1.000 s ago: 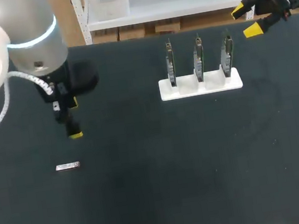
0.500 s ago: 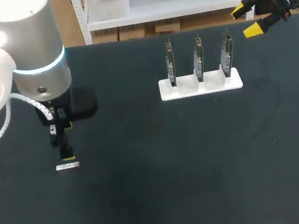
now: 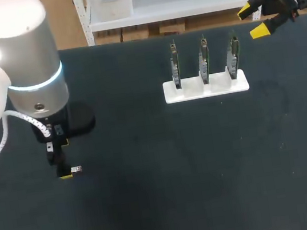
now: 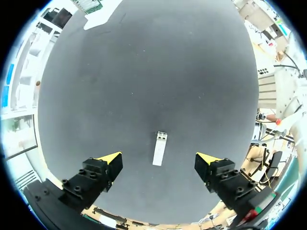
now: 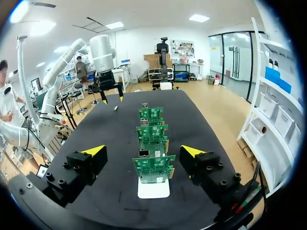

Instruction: Pick up the optical module with the left hand, and insert it into the network port with the right hand.

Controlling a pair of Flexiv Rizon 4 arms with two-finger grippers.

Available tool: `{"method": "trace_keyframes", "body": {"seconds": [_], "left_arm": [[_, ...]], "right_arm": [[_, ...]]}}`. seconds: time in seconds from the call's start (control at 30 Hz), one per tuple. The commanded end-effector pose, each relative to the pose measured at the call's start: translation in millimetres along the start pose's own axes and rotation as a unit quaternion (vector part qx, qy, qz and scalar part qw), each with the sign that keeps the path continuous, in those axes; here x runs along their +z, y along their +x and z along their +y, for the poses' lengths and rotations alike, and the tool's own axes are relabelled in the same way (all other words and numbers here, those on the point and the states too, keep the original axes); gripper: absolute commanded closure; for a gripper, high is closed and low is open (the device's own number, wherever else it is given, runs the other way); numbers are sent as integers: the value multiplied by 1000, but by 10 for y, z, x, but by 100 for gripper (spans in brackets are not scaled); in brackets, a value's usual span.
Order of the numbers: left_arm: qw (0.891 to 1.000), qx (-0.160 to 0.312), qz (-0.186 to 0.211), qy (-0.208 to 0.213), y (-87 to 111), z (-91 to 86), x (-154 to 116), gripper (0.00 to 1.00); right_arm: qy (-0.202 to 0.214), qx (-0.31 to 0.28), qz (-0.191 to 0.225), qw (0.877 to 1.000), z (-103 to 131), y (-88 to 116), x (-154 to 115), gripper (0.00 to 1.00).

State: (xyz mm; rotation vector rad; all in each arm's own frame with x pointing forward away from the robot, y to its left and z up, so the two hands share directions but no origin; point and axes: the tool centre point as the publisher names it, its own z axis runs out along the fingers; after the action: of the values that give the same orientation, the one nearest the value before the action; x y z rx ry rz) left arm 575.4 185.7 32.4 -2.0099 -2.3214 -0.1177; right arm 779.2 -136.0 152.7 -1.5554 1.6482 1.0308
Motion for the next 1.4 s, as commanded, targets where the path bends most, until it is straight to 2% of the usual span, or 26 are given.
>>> {"method": "trace_keyframes", "body": {"seconds": [0.03,0.7,1.2,1.23,1.27,1.3,1.33,1.37,1.4], "left_arm": [[1000,1,-12,-5,8,-19,44,0],[1000,-10,-12,-1,201,-3,341,0],[1000,-1,-21,14,191,82,437,0],[1000,1,-22,15,185,88,443,5],[1000,4,-23,18,174,93,444,26],[999,7,-26,24,170,98,446,51],[999,11,-28,25,168,102,453,67],[999,13,-25,25,167,105,463,91],[999,14,-24,26,165,107,465,100]], "right_arm": [[3,-1,1,1000,24,-1,4,0],[3,-1,1,1000,24,-1,4,0],[3,-1,1,1000,24,-1,4,0],[3,-1,1,1000,24,-1,4,0],[3,-1,1,1000,24,-1,4,0],[3,-1,1,1000,24,-1,4,0],[3,-1,1,1000,24,-1,4,0],[3,-1,1,1000,24,-1,4,0],[3,-1,1,1000,24,-1,4,0]]}}
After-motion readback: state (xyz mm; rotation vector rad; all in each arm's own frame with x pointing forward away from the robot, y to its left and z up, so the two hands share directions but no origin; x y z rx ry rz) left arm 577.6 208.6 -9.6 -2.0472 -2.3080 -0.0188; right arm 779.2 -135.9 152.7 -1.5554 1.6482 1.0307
